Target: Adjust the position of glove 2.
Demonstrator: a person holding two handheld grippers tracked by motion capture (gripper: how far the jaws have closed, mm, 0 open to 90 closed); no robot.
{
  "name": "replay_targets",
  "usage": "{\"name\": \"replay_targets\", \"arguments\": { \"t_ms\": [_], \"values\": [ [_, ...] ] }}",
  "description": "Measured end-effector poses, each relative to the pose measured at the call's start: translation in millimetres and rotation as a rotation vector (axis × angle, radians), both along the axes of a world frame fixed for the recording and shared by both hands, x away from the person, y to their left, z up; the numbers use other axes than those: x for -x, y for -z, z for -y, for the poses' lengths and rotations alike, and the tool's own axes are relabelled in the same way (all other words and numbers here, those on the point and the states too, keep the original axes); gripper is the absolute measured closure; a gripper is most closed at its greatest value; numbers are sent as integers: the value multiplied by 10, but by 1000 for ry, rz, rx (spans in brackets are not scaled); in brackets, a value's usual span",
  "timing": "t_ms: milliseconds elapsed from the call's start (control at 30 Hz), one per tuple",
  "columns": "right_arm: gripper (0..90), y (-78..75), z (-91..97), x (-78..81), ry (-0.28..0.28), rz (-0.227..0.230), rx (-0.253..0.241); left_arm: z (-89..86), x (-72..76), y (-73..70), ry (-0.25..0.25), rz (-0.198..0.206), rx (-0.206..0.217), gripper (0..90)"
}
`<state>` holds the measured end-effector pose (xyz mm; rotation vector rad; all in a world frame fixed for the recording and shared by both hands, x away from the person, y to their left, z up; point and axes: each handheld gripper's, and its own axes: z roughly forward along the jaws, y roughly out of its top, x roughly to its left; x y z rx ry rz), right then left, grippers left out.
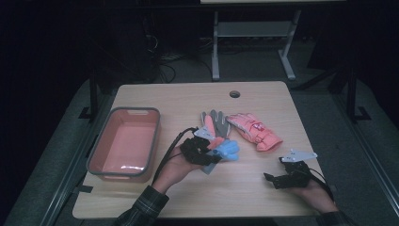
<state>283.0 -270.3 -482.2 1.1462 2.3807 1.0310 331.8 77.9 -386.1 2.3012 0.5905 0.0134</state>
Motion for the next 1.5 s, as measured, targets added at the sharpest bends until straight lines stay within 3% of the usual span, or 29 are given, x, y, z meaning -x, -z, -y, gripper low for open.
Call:
{"name": "replay_targets", "arguments": {
  "t_ms": [300, 633, 767, 1500],
  "values": [
    [93, 0, 0, -1, 0, 1, 0, -342, -93, -211, -92, 15, 28, 723],
    [93, 0, 0, -1, -1, 0, 0, -674, -172, -372, -161, 56, 13, 722],
    [93, 0, 1, -1, -1, 1, 1, -886, -222, -418, -233, 76, 2, 722],
    [90, 0, -5, -3, -2, -2, -2, -1768, -448, -434, -471, 144, -63, 722]
  ]
}}
